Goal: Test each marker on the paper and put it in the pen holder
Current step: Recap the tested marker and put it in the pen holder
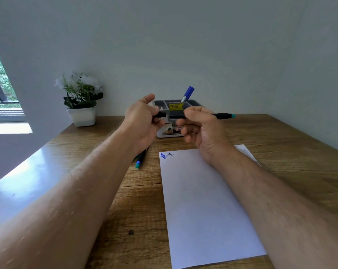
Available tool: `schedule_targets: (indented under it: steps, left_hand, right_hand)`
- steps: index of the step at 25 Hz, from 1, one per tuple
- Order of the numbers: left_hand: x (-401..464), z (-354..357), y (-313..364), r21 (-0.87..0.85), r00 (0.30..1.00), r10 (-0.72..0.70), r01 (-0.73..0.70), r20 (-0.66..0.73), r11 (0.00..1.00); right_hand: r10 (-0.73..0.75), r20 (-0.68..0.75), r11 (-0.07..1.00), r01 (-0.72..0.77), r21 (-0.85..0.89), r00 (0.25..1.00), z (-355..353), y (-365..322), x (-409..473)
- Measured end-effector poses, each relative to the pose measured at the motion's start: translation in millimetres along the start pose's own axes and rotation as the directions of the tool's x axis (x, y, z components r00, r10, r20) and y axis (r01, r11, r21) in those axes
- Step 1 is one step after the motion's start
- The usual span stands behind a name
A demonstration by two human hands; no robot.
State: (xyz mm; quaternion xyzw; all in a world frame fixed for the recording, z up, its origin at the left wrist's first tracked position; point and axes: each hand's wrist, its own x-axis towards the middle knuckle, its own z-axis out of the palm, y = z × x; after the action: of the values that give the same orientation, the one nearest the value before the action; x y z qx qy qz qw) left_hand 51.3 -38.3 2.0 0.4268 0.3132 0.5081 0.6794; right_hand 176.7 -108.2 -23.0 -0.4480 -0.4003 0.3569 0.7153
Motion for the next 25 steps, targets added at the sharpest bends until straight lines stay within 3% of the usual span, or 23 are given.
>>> schedule_targets:
  steps: [4, 16, 21, 25]
  left_hand:
    - [5.4, -2.6, -0.6, -0.065, 1.000, -0.010, 0.009, -0.018, 0.998]
    - [3.1, 2.6, -7.0, -0.084, 0.995, -0.029, 0.037, 0.100, 0.996]
    - [4.0, -0.6, -11.5, -0.153, 0.999, -0.006, 0.012, 0.037, 0.988]
    - [5.4, -4.8, -10.6, -0.209, 1.000, 0.009, -0.014, -0.023, 0.978]
  right_hand:
    - [0.008, -0.018, 0.998, -0.007, 0.067, 1.000, 0.9, -2.7, -1.3]
    - [0.036, 0.009, 0.997, -0.036, 0.068, 0.999, 4.1, -1.9, -2.0]
    - [-0.008, -0.006, 0.999, 0.009, 0.046, 1.000, 1.3, -3.2, 1.2]
    - [0.038, 0.040, 0.996, -0.041, 0.081, 0.998, -0.5, -4.1, -0.4]
